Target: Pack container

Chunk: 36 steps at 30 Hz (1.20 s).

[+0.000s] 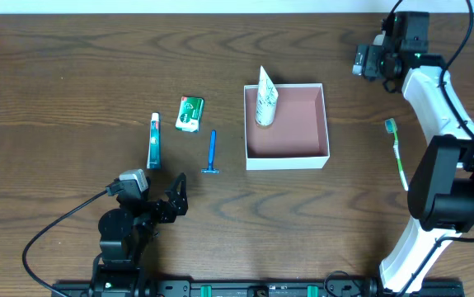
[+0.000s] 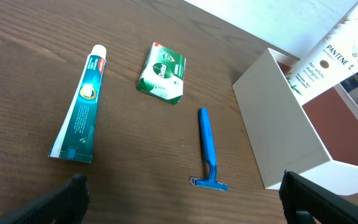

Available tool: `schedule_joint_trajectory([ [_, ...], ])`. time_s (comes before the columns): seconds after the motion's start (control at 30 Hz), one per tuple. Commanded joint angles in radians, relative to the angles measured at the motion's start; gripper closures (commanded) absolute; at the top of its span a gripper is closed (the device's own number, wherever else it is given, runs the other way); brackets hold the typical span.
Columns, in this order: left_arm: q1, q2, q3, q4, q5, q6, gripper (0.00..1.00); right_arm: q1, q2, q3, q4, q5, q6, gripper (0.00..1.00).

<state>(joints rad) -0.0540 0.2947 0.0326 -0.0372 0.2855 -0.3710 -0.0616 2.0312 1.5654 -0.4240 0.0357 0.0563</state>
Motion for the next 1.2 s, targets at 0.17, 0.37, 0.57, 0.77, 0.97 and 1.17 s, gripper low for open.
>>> schedule_joint_trajectory([
  [0.17,0.005,-0.002,-0.016,-0.035,0.013,-0.008,0.02,-0.008,-0.016,-0.081,0.124,-0.006,-0.055,0.01],
  [0.37,0.005,-0.002,-0.016,-0.035,0.013,-0.008,0.02,-0.009,-0.016,-0.146,0.250,-0.006,-0.054,0.01],
  [0.57,0.005,-0.002,-0.016,-0.035,0.013,-0.008,0.02,-0.014,-0.013,-0.177,0.328,0.005,-0.055,0.01],
  [0.77,0.005,-0.002,-0.016,-0.035,0.013,-0.008,0.02,-0.028,0.017,-0.177,0.355,0.013,-0.055,0.01],
  [0.97,0.005,-0.002,-0.016,-0.035,0.014,-0.008,0.02,-0.033,0.064,-0.177,0.404,0.010,-0.082,0.01],
  [1.17,0.005,-0.002,-0.016,-0.035,0.013,-0.008,0.02,-0.029,0.071,-0.177,0.425,0.008,-0.088,0.01],
])
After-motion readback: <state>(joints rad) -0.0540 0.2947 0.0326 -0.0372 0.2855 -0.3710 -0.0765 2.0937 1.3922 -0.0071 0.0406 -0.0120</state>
